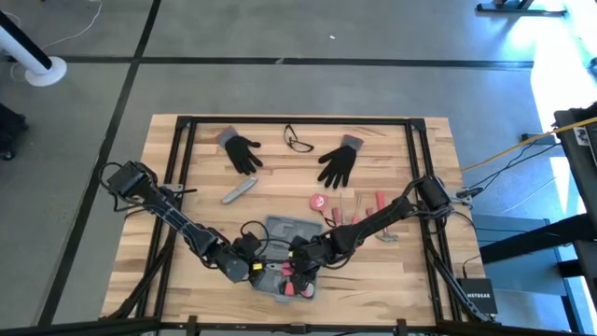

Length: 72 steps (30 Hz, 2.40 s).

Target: Prefit tool cases

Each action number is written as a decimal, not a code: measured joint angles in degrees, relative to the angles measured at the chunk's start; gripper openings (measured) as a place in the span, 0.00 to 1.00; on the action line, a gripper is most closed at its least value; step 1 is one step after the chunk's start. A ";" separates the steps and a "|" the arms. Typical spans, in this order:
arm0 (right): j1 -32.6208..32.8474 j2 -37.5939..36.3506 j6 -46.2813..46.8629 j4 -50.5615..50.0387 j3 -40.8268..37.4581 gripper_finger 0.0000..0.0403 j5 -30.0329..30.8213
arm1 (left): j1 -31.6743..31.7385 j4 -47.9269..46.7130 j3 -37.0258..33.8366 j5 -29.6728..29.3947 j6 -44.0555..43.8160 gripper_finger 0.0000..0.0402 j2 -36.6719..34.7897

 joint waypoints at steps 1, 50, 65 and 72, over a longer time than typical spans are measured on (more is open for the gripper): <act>-0.08 0.23 0.17 0.14 0.02 0.00 -0.04 | 0.11 0.15 -0.04 -0.05 0.00 0.00 0.00; -2.19 -1.72 -11.93 5.25 2.30 0.00 2.05 | 5.85 -0.44 1.39 3.79 38.54 0.00 -14.83; -0.16 -4.13 -12.95 0.43 2.34 0.00 -0.43 | -3.48 -14.88 -0.77 4.08 38.97 0.01 -15.88; -0.13 -4.13 -12.76 -0.12 2.36 0.00 -1.47 | 1.51 -6.46 -0.40 17.43 46.50 0.15 -7.39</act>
